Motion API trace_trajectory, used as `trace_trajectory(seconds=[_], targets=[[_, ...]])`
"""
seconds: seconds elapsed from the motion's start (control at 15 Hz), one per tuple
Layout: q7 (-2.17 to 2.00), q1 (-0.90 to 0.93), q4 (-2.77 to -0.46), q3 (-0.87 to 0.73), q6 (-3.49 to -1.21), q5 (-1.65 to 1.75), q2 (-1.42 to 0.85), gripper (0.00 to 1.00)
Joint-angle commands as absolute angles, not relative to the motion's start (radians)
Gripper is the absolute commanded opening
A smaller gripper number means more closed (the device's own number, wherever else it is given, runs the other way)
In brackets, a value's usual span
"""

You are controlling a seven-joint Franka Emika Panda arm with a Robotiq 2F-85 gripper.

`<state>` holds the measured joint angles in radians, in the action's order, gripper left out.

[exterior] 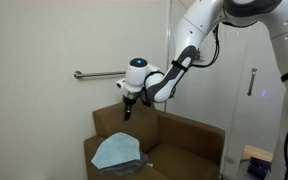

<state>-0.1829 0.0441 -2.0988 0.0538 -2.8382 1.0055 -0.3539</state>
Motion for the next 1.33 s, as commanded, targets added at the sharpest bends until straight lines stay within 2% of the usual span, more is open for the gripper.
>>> trace_trajectory(seconds=[0.0, 0.2, 0.27, 0.33, 0.87, 1.27], targets=[[-0.135, -0.084, -2.18, 0.025, -2.983, 0.954, -0.401, 1.0], [-0.085, -0.207, -2.158, 0.034, -3.034, 0.901, -0.515, 1.0], [-0.018, -0.203, -2.16, -0.003, -3.043, 0.809, -0.545, 1.0], [-0.118, -0.176, -2.168, 0.01, -3.002, 0.909, -0.491, 1.0], [-0.102, -0.182, -2.145, 0.006, -3.029, 0.902, -0.527, 1.0], [0.154, -0.321, -2.007, 0.034, -3.221, 0.709, -0.802, 1.0]])
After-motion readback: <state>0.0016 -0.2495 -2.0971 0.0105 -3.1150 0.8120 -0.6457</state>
